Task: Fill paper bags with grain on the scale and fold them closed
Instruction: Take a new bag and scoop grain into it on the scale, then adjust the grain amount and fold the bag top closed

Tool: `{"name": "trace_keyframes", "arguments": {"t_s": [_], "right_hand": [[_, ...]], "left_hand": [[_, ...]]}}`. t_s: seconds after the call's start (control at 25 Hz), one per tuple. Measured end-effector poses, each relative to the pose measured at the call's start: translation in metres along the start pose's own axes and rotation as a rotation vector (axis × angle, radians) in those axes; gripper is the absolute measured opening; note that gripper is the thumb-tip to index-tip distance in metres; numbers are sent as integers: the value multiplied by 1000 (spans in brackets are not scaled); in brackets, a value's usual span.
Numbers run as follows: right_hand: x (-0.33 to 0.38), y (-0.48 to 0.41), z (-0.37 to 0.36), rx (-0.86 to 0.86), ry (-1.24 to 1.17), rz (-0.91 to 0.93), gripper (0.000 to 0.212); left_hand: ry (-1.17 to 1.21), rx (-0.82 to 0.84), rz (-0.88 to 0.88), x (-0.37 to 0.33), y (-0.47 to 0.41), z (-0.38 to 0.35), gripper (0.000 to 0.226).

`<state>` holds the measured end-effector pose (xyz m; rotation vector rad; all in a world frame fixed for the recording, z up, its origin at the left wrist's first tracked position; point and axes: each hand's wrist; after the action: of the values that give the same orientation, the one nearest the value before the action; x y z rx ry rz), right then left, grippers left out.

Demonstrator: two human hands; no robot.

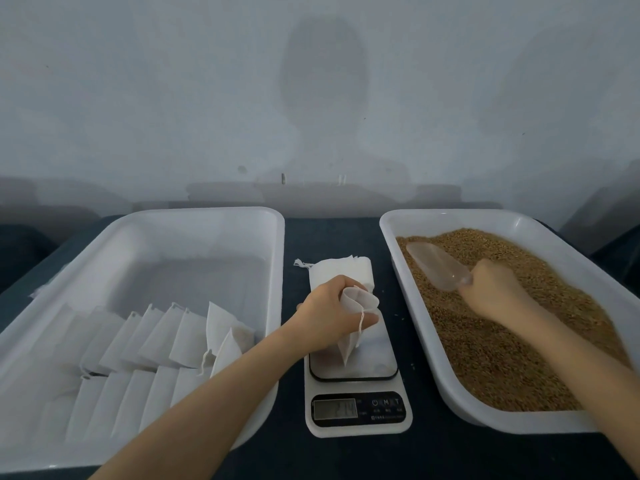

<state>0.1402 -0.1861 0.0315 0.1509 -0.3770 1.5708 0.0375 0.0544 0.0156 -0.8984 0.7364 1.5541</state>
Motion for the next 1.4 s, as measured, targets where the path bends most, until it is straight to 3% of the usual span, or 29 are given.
{"name": "trace_keyframes", "arguments": {"t_s": [0.28, 0.36, 0.44, 0.52, 0.68, 0.76, 0.92, 1.24, 1.4], "right_hand": [[-5, 1, -17, 95, 184, 26, 31], [1, 8, -9, 24, 289, 120, 23], [20, 24, 3, -108, 159, 261, 27], [48, 49, 16, -127, -102, 434, 34], [91, 92, 23, 173, -213, 641, 28], [97, 95, 14, 254, -177, 641, 30], [96, 89, -4, 193, -245, 552, 36], [87, 73, -12, 54, -331, 531, 4], [87, 69, 3, 69, -394, 619, 6]], "left_hand": [[22, 12, 2, -2, 1, 1, 38], [24, 19, 2, -2, 1, 1, 39], [17, 22, 1, -2, 2, 1, 39], [14, 21, -1, -2, 1, 0, 39], [-68, 32, -55, -2, 1, 1, 40], [-110, 55, -99, 1, 1, 3, 40], [-52, 61, -80, 3, 0, 9, 48], [44, 175, 31, 2, -2, 24, 57], [-22, 65, -39, -1, -3, 32, 29]]}}
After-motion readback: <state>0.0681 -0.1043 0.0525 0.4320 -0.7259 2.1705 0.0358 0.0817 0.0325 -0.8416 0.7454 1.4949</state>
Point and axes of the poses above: each hand's wrist, its own y-axis away from the middle knuckle, its own z-axis out of the back of the hand, x = y × z, and after that the axes turned 9 degrees about -x, right-handed
